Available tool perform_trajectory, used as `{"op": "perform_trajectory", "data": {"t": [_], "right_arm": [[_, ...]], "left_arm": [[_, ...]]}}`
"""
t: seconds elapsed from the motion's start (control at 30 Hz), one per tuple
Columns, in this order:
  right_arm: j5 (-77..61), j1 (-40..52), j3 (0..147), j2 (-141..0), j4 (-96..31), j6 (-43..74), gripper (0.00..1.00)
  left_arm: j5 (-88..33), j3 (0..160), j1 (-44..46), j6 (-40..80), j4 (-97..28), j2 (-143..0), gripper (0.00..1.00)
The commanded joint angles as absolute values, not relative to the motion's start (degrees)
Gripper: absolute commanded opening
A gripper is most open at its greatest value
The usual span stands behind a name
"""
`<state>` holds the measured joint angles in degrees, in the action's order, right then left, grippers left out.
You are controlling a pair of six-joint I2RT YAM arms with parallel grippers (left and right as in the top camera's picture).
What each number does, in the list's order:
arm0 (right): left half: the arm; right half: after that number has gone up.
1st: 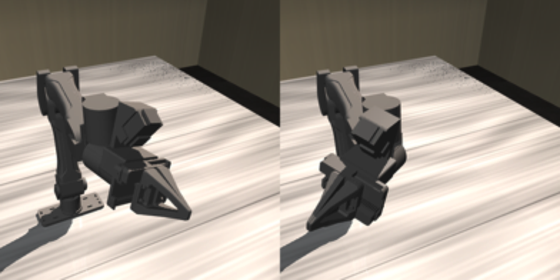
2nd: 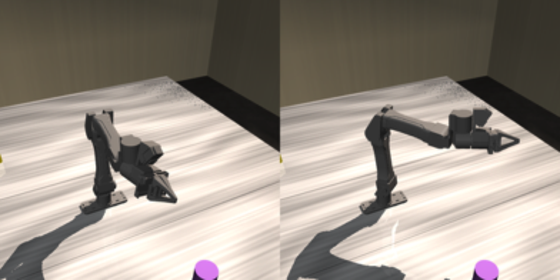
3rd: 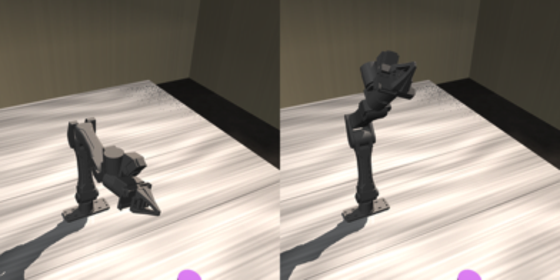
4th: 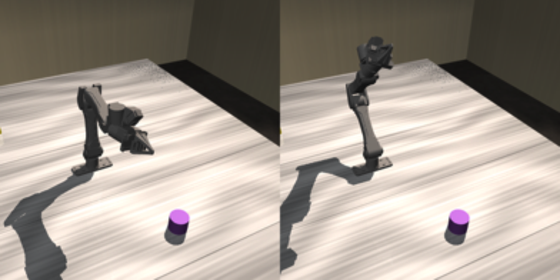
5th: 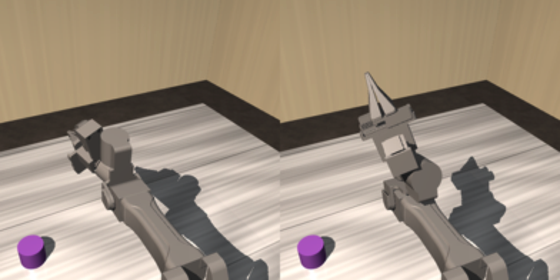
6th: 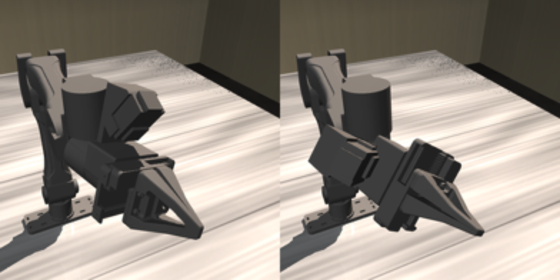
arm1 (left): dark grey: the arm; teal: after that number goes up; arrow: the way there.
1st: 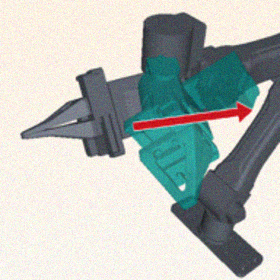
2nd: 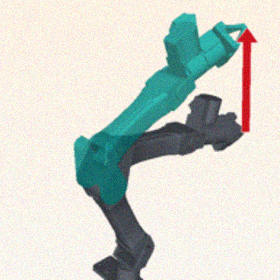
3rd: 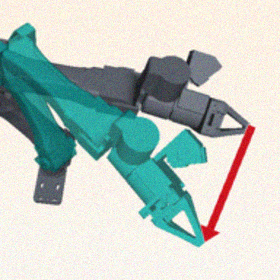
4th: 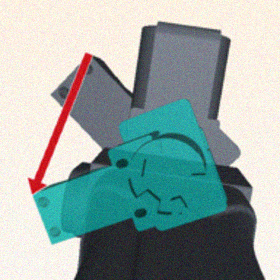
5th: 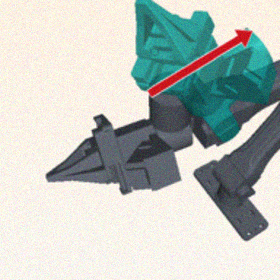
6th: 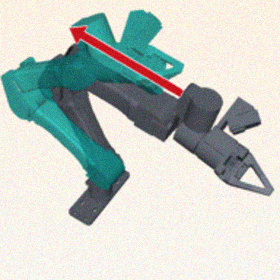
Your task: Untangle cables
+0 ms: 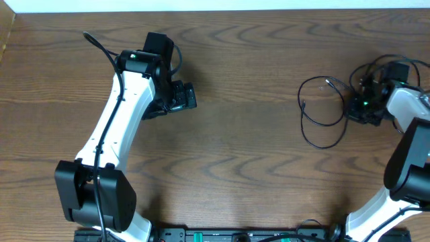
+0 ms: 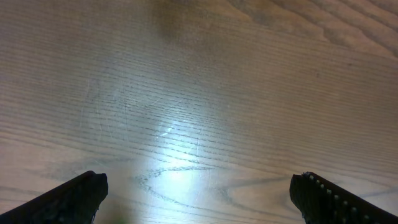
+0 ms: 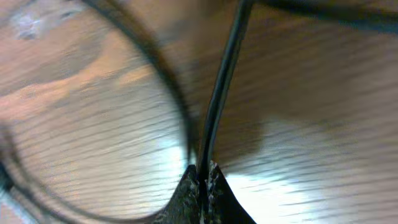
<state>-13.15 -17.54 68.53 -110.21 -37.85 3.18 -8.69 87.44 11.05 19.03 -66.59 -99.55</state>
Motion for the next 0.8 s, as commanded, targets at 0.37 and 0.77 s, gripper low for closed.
{"op": "perform_trajectory", "data": {"t": [0.37, 0.77], "right_arm": [[0.32, -11.35, 69.19, -110.06, -41.47, 13.32, 0.27], [-1.85, -8.25, 64.38, -110.24, -26.22, 17.74, 0.33]], "left_arm": [[-8.38, 87.44, 11.18, 18.02, -66.76, -99.22, 0.99], [-8.40, 87.44, 11.20, 18.02, -66.78, -99.22, 0.99]]}}
